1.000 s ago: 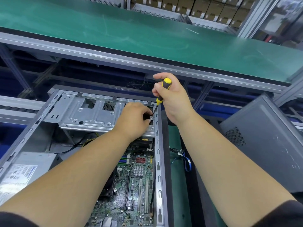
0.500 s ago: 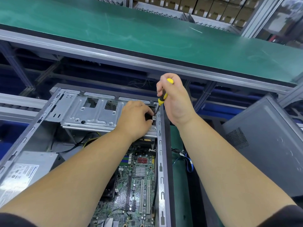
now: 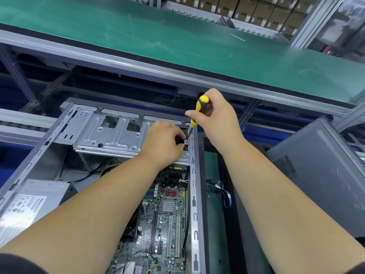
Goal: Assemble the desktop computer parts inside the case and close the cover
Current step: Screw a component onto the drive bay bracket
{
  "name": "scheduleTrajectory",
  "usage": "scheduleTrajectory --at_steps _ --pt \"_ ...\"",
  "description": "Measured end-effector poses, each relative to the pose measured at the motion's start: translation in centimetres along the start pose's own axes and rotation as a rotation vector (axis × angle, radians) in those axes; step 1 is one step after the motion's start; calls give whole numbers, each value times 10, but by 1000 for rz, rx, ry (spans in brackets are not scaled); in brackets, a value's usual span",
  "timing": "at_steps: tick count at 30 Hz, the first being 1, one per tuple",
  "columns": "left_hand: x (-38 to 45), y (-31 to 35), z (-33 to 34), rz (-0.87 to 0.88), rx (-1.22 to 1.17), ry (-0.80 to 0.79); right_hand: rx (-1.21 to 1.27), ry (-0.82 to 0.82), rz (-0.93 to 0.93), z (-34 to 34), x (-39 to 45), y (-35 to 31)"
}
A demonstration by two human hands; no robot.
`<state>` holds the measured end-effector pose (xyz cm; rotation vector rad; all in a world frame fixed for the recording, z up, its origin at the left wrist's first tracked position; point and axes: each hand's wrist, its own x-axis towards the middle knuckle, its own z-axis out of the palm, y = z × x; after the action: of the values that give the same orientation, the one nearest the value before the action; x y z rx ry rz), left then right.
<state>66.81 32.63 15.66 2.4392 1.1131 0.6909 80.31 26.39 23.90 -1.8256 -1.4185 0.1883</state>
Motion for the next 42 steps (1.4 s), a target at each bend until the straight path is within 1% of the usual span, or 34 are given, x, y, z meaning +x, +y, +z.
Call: scheduleTrajectory --at_steps 2,3,4,7,11,13,15,17,19,22,25,27,32,38,42 --pt "0 0 -1 -2 -2 -4 -93 35 -5 3 2 -1" --pt "0 0 -1 -1 -2 -5 -102 38 5 4 3 -2" --pt "0 1 -1 -1 -1 -6 -67 32 29 5 4 -2" --pt "0 2 -2 1 12 -12 174 -14 145 6 4 -3" --pt "0 1 -2 0 19 -27 319 -101 176 2 2 -1" --pt "0 1 -3 0 18 -35 271 -81 175 1 1 1" --pt "0 1 -3 1 20 -36 154 -11 152 1 0 4" --pt "0 1 -3 0 24 -38 98 35 152 4 -1 5" --pt "0 1 -2 3 27 -37 124 35 169 7 0 4" --pt "1 1 -2 9 23 -36 251 11 202 9 2 1" --pt "1 1 -2 9 11 -35 302 -53 211 8 2 0" --pt "1 1 -1 8 20 -34 288 -81 216 7 2 0" --pt "1 1 -2 9 38 -36 105 -42 148 5 0 3" --pt "1 1 -2 7 36 -46 192 66 114 -1 -1 1" --pt "1 1 -2 11 28 -43 146 33 134 1 -2 1"
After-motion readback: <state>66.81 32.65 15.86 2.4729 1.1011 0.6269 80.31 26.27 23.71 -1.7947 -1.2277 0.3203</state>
